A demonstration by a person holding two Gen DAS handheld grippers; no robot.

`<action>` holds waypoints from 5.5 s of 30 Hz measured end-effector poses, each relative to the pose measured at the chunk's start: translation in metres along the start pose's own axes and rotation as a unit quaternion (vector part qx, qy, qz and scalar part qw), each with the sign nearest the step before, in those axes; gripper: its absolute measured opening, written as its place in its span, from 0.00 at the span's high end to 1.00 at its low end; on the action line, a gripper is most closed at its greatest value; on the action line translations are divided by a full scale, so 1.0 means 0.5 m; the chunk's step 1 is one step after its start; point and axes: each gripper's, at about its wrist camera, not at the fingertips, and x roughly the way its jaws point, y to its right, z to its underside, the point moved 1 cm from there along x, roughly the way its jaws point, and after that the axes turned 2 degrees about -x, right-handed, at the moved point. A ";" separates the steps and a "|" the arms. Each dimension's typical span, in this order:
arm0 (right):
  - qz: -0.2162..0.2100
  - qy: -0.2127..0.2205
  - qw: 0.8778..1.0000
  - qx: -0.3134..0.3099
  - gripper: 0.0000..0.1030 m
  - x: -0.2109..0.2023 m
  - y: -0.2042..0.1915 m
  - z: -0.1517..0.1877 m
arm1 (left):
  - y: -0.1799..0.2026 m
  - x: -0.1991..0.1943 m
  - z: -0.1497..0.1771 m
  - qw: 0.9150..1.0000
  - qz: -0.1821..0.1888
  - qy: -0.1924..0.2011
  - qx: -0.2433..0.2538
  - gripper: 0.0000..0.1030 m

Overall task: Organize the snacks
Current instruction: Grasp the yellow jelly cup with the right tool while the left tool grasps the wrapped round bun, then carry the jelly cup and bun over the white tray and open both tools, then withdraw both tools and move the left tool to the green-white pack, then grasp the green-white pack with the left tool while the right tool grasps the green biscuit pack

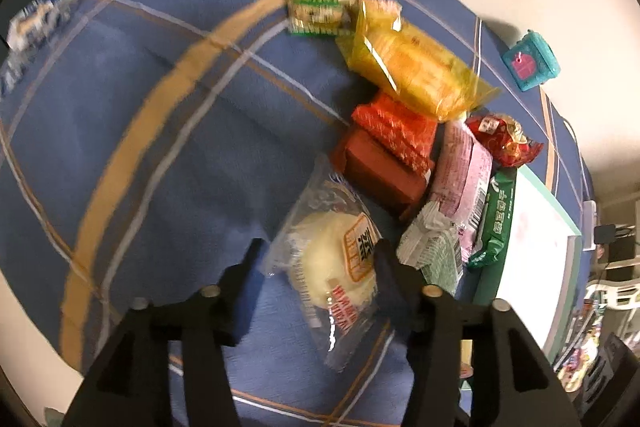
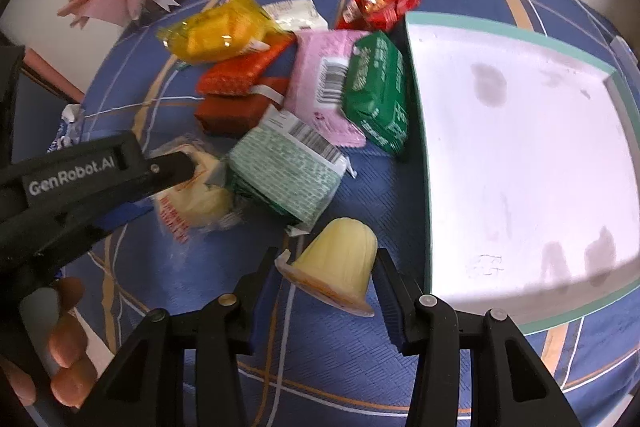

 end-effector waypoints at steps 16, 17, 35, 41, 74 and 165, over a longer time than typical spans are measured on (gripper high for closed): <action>-0.004 -0.003 1.000 0.007 0.53 0.021 -0.001 0.001 | 0.017 0.023 -0.017 1.000 0.002 0.009 -0.002 0.51; -0.006 -0.002 1.000 0.008 0.53 0.016 0.000 0.001 | 0.015 0.018 -0.020 1.000 0.005 0.011 -0.005 0.51; -0.028 0.052 0.995 0.078 0.53 -0.096 0.086 -0.023 | 0.020 -0.105 -0.021 0.994 0.048 0.098 -0.006 0.52; 0.021 0.069 0.988 0.133 0.53 -0.105 0.172 -0.047 | 0.056 -0.106 -0.006 0.994 0.059 0.088 0.022 0.52; 0.101 0.088 0.962 0.240 0.39 -0.088 0.434 -0.127 | 0.449 0.061 0.054 0.968 0.109 0.017 0.225 0.32; 0.085 0.036 0.982 0.163 0.00 -0.041 0.193 -0.089 | 0.223 0.117 0.083 0.976 -0.056 -0.035 0.209 0.32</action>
